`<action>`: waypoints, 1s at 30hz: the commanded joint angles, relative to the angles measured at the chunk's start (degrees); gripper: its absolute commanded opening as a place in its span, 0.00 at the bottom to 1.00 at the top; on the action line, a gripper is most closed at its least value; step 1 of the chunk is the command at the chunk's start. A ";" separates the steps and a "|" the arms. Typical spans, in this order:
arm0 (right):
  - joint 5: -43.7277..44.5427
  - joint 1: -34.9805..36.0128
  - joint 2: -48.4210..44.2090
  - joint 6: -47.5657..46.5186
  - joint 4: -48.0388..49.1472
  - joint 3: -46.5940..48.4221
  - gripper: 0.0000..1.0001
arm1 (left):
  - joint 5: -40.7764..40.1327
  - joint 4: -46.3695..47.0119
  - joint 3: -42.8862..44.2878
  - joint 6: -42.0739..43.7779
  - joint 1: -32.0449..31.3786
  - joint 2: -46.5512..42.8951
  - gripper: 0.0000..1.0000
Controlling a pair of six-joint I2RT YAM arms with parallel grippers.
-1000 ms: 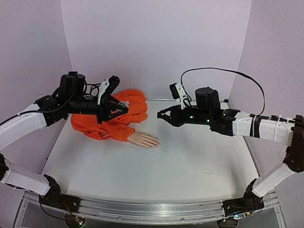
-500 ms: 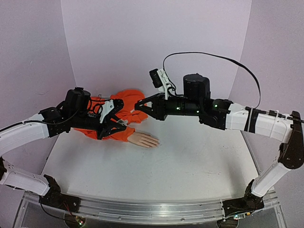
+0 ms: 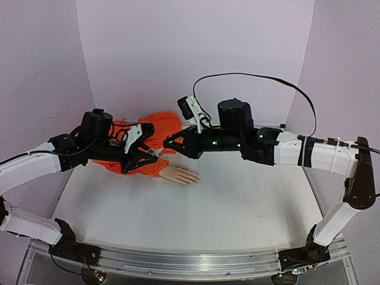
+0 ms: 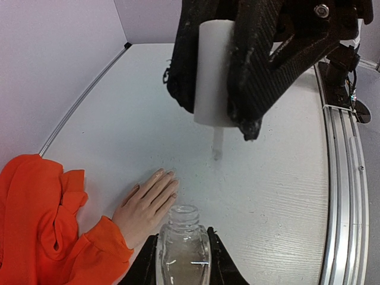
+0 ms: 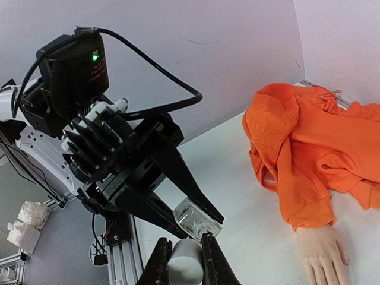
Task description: Paint the nails
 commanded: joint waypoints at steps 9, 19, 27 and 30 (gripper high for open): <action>2.19 0.68 0.96 0.80 3.59 2.86 0.00 | 1.54 3.51 0.92 -0.06 0.01 -2.11 0.00; 3.51 0.73 1.58 1.15 4.44 2.62 0.00 | 2.28 3.51 1.00 -0.34 0.01 -1.76 0.00; 2.49 0.74 2.55 1.41 4.58 3.08 0.00 | 2.89 3.51 1.18 -0.41 0.05 -1.59 0.00; 1.86 0.72 2.66 1.57 4.97 3.00 0.00 | 2.99 3.56 1.17 -0.46 0.01 -1.34 0.00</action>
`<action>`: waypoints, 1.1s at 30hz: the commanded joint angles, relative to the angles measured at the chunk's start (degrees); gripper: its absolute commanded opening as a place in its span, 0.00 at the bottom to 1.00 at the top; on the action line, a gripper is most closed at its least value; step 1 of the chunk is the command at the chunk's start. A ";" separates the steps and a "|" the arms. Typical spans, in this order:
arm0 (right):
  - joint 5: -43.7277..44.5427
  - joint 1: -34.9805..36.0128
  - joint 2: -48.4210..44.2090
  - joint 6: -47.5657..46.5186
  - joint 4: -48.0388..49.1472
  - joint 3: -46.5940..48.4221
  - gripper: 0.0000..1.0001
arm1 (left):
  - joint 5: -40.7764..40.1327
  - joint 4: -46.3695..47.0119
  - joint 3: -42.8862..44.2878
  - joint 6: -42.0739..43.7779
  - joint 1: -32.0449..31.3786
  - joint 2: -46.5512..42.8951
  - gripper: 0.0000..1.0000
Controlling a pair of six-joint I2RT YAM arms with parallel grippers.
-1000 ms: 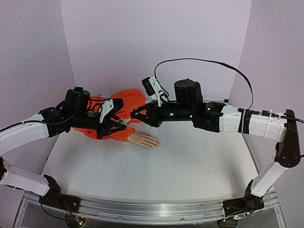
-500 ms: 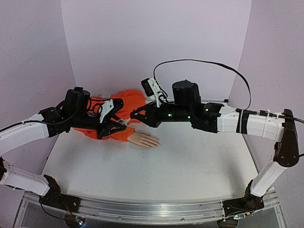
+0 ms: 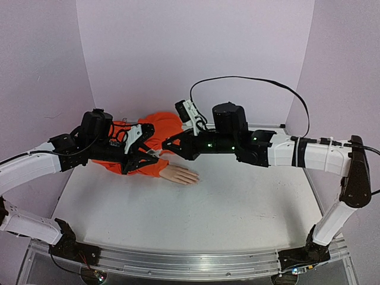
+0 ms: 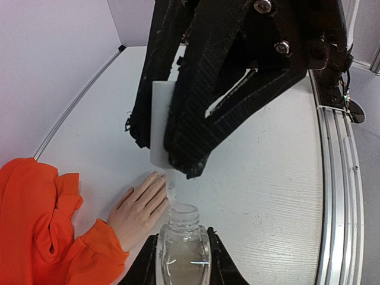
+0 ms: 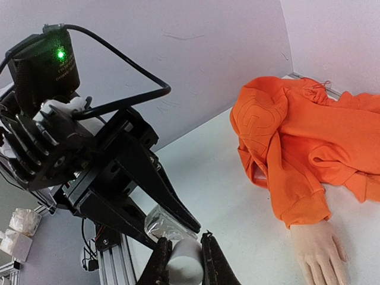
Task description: Paint the nails
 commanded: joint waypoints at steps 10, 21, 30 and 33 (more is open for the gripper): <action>0.58 0.34 -3.44 1.12 7.52 -1.44 0.00 | 1.11 3.51 1.13 -0.34 0.01 -1.39 0.00; -0.91 0.40 -3.68 1.66 7.45 -2.31 0.00 | 0.88 3.51 1.18 -0.32 0.01 -1.22 0.00; -0.53 0.48 -4.58 1.55 7.44 -3.28 0.00 | 0.67 3.51 1.07 -0.08 0.01 -1.12 0.00; 0.72 0.65 -5.52 1.19 7.64 -3.85 0.00 | 0.67 3.51 1.14 -0.17 0.01 -1.06 0.00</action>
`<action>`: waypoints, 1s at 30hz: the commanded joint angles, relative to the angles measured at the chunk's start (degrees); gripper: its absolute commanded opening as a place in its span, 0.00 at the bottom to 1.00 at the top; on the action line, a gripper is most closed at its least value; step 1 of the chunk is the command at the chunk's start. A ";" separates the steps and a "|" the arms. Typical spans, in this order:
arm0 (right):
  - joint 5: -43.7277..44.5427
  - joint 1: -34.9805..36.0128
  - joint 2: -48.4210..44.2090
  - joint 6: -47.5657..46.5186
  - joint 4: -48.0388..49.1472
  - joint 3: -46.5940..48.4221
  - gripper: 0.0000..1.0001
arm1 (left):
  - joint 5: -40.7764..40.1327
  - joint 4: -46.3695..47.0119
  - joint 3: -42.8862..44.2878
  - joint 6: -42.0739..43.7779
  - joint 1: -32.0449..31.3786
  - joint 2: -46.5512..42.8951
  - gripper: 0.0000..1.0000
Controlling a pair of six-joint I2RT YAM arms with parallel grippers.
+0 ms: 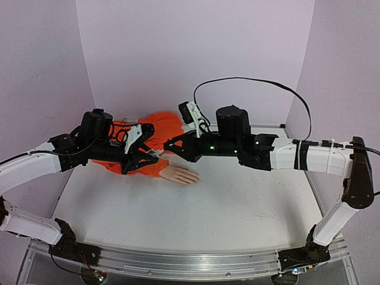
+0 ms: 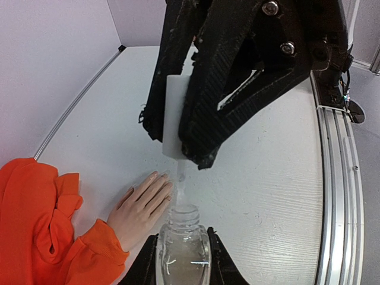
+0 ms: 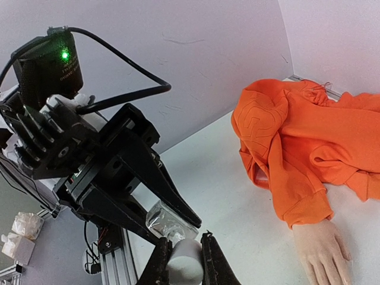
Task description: Paint the nails
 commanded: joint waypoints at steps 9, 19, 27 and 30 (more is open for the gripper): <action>-0.80 0.72 -3.69 0.04 4.72 -0.07 0.00 | 0.80 3.42 1.17 -0.11 0.01 -1.15 0.00; -1.84 0.71 -1.55 0.59 4.86 1.21 0.00 | 0.98 3.42 1.16 -0.13 0.00 -1.43 0.00; -2.43 0.71 -0.45 0.88 5.11 1.53 0.00 | 1.16 3.42 1.07 -0.18 0.01 -1.61 0.00; -2.49 0.68 -0.27 0.95 5.44 1.56 0.00 | 1.20 3.42 1.10 -0.18 0.01 -1.55 0.00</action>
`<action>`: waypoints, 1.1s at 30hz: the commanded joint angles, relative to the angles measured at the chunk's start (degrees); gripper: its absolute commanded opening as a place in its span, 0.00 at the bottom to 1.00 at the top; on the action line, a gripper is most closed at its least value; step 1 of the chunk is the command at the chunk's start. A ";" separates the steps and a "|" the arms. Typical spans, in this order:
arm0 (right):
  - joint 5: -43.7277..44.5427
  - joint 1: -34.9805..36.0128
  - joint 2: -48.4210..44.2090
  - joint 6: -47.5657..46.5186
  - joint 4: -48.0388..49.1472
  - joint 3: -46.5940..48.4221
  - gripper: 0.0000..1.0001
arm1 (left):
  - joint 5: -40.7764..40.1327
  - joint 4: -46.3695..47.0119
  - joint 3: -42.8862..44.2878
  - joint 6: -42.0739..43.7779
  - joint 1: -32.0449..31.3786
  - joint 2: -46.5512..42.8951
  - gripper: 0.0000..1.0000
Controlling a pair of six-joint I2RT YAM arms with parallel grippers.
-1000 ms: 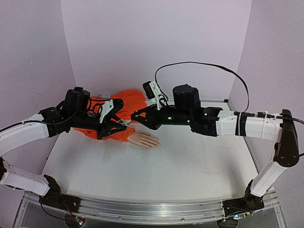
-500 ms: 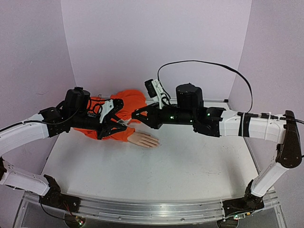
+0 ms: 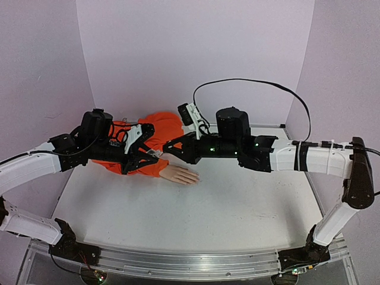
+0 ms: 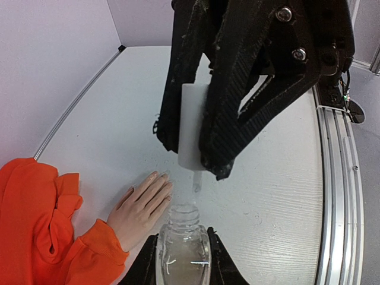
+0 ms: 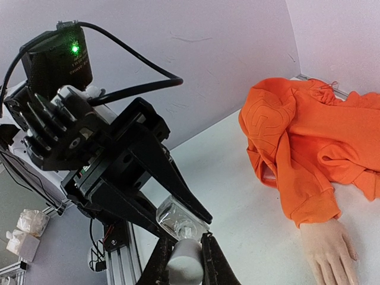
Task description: Paint the nails
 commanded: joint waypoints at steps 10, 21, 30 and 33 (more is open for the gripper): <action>1.94 0.39 -4.23 -0.07 6.12 -0.49 0.00 | 1.02 3.48 1.10 -0.06 0.01 -1.33 0.00; -1.26 0.46 -1.47 1.03 6.88 0.52 0.00 | 1.13 3.36 1.11 -0.15 0.01 -1.39 0.00; -2.44 0.38 -0.16 2.21 6.90 0.62 0.00 | 1.18 3.35 1.08 -0.13 0.01 -1.43 0.00; -2.05 0.42 0.25 2.62 6.90 0.62 0.00 | 1.40 3.35 1.22 -0.16 0.01 -1.45 0.00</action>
